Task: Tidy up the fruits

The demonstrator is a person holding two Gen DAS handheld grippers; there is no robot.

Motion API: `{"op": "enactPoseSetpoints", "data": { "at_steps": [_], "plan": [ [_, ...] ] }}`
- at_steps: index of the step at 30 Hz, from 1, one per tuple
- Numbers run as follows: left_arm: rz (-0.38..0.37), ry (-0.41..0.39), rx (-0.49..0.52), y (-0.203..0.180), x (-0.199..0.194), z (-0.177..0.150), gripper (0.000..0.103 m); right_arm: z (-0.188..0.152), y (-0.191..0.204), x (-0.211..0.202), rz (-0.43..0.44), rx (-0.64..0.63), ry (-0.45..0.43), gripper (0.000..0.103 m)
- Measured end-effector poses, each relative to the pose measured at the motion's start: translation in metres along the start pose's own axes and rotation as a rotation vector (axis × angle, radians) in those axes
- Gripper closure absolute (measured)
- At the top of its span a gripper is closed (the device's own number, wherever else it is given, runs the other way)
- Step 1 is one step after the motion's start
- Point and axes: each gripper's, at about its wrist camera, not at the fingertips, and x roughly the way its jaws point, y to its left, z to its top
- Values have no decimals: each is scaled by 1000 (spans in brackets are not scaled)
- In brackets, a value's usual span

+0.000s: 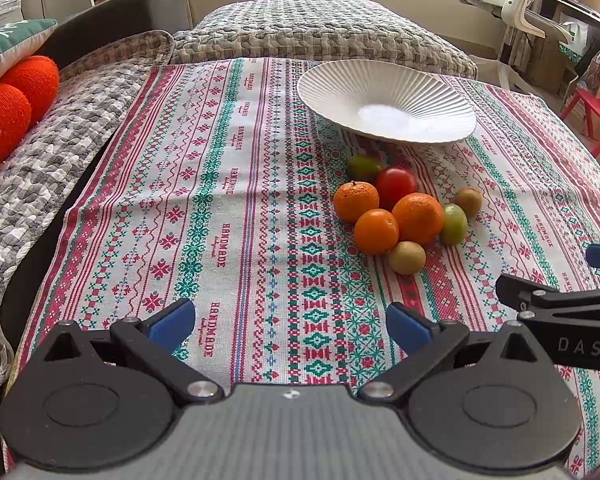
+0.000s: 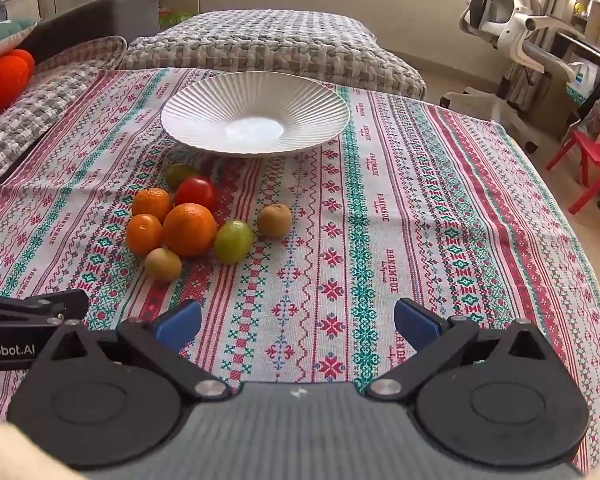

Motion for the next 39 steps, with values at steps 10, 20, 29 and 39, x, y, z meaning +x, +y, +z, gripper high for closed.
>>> {"op": "enactPoseSetpoints", "data": {
  "at_steps": [10, 20, 29, 39],
  "plan": [
    [2, -2, -6, 1, -1, 1, 6, 0, 1, 0, -1, -2, 1, 0],
    [2, -3, -9, 2, 0, 0, 6, 0, 2, 0, -1, -1, 2, 0],
    [2, -4, -9, 2, 0, 0, 6, 0, 2, 1, -1, -1, 2, 0],
    [1, -4, -8, 2, 0, 0, 6, 0, 2, 0, -1, -2, 1, 0]
  ]
}}
